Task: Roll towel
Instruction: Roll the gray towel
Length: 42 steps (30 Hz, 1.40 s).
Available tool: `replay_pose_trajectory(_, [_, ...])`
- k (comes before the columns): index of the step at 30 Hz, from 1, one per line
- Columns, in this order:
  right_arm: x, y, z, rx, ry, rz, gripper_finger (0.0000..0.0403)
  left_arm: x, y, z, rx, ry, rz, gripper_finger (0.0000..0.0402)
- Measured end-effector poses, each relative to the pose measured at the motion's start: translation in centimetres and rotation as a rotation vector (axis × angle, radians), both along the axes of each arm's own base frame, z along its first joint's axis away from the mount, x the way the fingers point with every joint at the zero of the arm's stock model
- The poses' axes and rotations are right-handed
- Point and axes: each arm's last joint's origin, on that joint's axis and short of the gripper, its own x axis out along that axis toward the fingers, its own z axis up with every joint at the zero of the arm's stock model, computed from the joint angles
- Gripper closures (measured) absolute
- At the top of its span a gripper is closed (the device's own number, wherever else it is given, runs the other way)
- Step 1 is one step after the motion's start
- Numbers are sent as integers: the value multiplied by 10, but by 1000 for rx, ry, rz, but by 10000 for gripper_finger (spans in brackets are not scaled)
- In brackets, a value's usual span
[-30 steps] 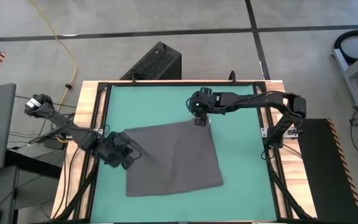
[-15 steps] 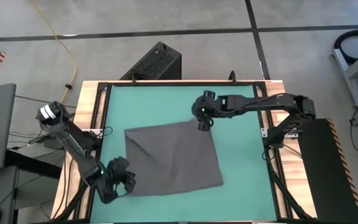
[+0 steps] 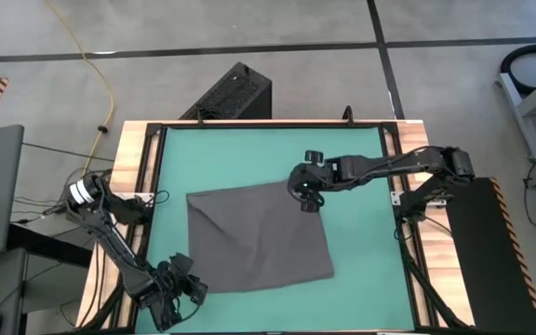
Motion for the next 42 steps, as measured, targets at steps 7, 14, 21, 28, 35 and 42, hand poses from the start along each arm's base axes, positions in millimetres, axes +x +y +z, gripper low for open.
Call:
replay_pose_trajectory(7, [-1, 5, -1, 2, 19, 14, 196, -1, -3, 2, 5, 37, -46, 386])
replay_pose_trajectory(14, [-3, 7, -2, 3, 36, 21, 196, 2, 0, 1, -17, 75, -26, 312])
replay_pose_trajectory(21, [-3, 7, -2, -1, 39, 26, 196, 4, 4, 1, -17, 92, 7, 248])
replay_pose_trajectory(28, [-3, 7, -2, 0, 39, 25, 196, 4, 3, 1, -43, 105, 26, 234])
replay_pose_trajectory(35, [-3, 7, -2, -1, 39, 26, 196, 2, 5, -6, -73, 102, 35, 238])
replay_pose_trajectory(42, [-3, 7, -2, -2, 40, 28, 196, 4, 3, -8, -105, 63, 23, 258])
